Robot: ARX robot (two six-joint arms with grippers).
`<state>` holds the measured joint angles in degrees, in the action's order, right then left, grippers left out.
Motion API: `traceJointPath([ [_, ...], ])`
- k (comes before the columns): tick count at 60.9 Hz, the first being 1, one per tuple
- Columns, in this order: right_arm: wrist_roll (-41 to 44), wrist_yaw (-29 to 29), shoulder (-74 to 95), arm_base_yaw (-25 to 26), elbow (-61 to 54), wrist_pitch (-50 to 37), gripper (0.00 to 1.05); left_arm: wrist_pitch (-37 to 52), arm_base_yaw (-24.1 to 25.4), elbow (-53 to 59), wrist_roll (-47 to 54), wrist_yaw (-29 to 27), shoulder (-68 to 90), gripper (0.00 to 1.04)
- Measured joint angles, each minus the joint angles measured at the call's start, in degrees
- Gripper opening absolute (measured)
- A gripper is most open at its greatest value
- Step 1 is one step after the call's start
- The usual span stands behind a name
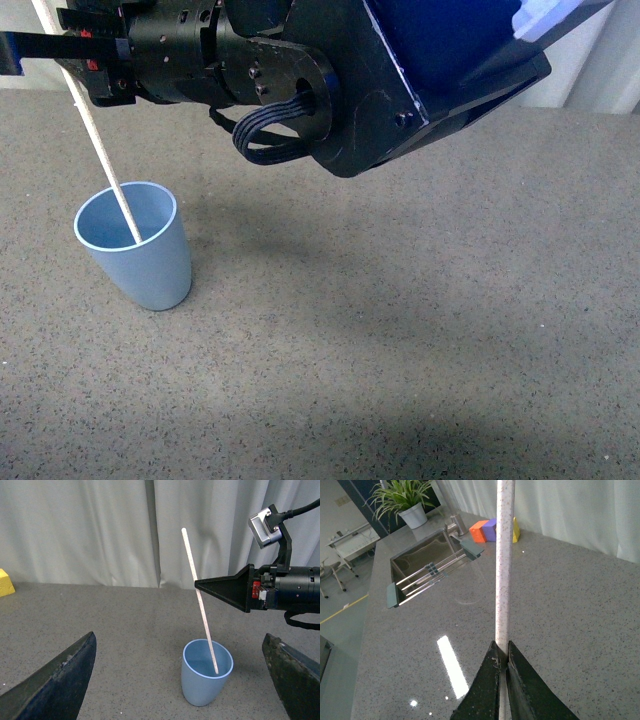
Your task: Transfer chopsticks to blue cup
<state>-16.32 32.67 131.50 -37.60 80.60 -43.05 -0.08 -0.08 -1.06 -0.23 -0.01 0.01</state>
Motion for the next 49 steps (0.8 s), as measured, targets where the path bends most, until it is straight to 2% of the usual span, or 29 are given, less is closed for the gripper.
traceJointPath([
  [6, 0.0, 0.4, 0.1, 0.0, -0.2, 0.1, 0.16, 0.0, 0.0, 0.0, 0.0, 0.0, 0.0, 0.98],
  [17, -0.4, 0.5, 0.0, 0.2, -2.1, -1.5, 0.62, 0.0, 0.0, 0.0, 0.0, 0.0, 0.0, 0.98],
  [22, -0.5, 0.5, -0.3, 0.3, -3.0, -2.2, 0.77, 0.0, 0.0, 0.0, 0.0, 0.0, 0.0, 0.98],
  [26, -0.5, 0.4, -1.2, 0.4, -4.0, -2.7, 0.93, 0.0, 0.0, 0.0, 0.0, 0.0, 0.0, 0.98],
  [28, -0.5, 0.3, -1.6, 0.5, -4.4, -2.9, 0.97, 0.0, 0.0, 0.0, 0.0, 0.0, 0.0, 0.98],
  [33, -0.3, -1.6, -3.2, 0.7, -6.0, -3.5, 0.94, 0.0, 0.0, 0.0, 0.0, 0.0, 0.0, 0.98],
  [49, 3.7, -13.5, -10.9, 4.2, -13.6, -2.4, 0.95, 0.0, 0.0, 0.0, 0.0, 0.0, 0.0, 0.98],
])
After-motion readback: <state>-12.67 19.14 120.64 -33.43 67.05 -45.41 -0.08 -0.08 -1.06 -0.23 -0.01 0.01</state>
